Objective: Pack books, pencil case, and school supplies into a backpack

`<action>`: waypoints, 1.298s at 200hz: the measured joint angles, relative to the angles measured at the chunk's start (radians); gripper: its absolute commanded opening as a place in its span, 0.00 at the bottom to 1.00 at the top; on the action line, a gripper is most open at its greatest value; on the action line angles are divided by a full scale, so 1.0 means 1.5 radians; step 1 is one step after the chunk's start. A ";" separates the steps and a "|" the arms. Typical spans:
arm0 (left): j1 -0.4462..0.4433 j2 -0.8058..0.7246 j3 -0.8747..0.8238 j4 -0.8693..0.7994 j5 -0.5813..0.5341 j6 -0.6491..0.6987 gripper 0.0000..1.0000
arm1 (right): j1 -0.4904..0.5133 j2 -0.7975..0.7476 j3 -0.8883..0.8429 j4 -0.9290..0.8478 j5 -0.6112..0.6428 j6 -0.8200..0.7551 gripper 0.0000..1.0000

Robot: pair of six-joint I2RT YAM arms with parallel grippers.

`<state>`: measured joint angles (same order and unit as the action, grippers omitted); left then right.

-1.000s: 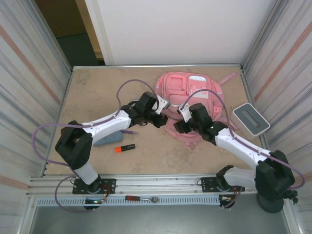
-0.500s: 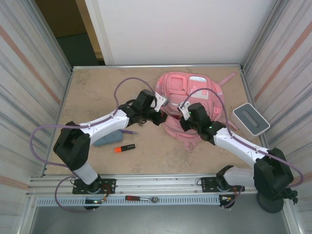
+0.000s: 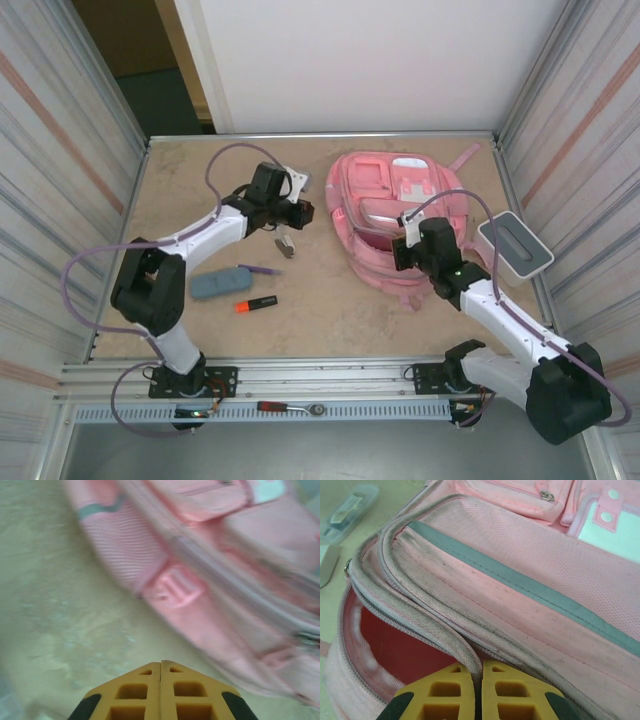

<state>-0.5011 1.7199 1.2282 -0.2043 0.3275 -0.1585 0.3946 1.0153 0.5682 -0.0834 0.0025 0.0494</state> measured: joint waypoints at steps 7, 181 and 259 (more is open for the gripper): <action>0.005 0.014 0.009 -0.003 -0.004 0.001 0.00 | -0.008 -0.003 0.000 0.000 -0.004 0.003 0.00; -0.096 0.122 0.050 0.096 0.228 0.141 0.48 | -0.032 -0.017 -0.001 -0.006 -0.038 0.020 0.00; -0.099 0.169 0.099 0.092 0.264 0.165 0.25 | -0.032 -0.017 -0.001 -0.010 -0.038 0.020 0.00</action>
<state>-0.6502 1.9732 1.3769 -0.0666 0.7235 0.0891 0.3462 0.9905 0.5663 -0.0978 -0.0540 0.0799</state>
